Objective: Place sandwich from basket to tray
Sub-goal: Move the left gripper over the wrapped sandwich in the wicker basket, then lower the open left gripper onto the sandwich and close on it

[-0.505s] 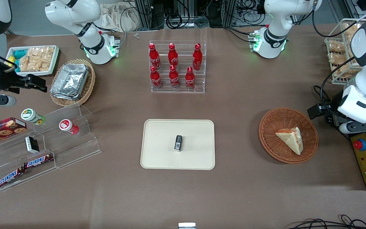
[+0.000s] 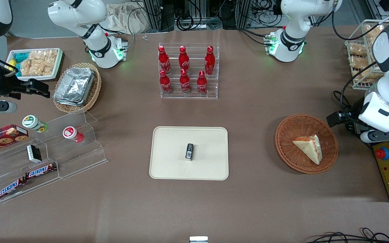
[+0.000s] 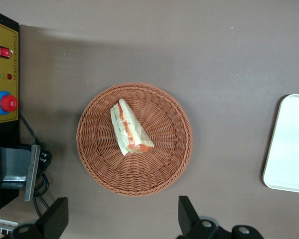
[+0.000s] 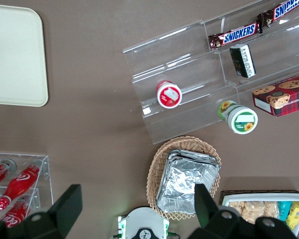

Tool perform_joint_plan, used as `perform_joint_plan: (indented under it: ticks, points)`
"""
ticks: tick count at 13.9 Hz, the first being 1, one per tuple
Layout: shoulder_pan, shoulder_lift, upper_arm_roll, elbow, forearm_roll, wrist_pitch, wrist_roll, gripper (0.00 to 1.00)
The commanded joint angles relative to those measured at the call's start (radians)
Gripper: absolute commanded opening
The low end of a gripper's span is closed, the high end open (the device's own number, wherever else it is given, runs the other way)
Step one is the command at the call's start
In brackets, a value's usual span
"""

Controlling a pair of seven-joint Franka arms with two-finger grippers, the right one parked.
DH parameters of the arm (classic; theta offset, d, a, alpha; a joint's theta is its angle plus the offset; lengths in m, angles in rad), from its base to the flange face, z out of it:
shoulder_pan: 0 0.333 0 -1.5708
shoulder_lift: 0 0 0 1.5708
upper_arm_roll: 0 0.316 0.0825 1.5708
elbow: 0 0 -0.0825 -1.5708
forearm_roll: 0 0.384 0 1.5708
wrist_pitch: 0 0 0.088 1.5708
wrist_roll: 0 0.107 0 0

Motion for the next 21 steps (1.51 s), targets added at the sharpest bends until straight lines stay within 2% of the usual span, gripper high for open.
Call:
perform_joint_plan:
  ticks: [1,4,6,10,13,21]
  points:
    - [0.019,0.007,-0.004,-0.009,0.002,-0.016,-0.116,0.98]
    - [0.025,0.009,-0.004,-0.058,-0.027,-0.009,-0.474,0.95]
    - [0.017,0.035,-0.005,-0.061,-0.017,0.012,-0.581,0.95]
    - [0.019,0.081,-0.005,-0.119,-0.017,0.091,-0.647,0.93]
    - [0.026,0.083,-0.004,-0.233,-0.011,0.220,-0.649,0.98]
    - [0.029,0.161,0.007,-0.276,-0.006,0.285,-0.649,0.99]
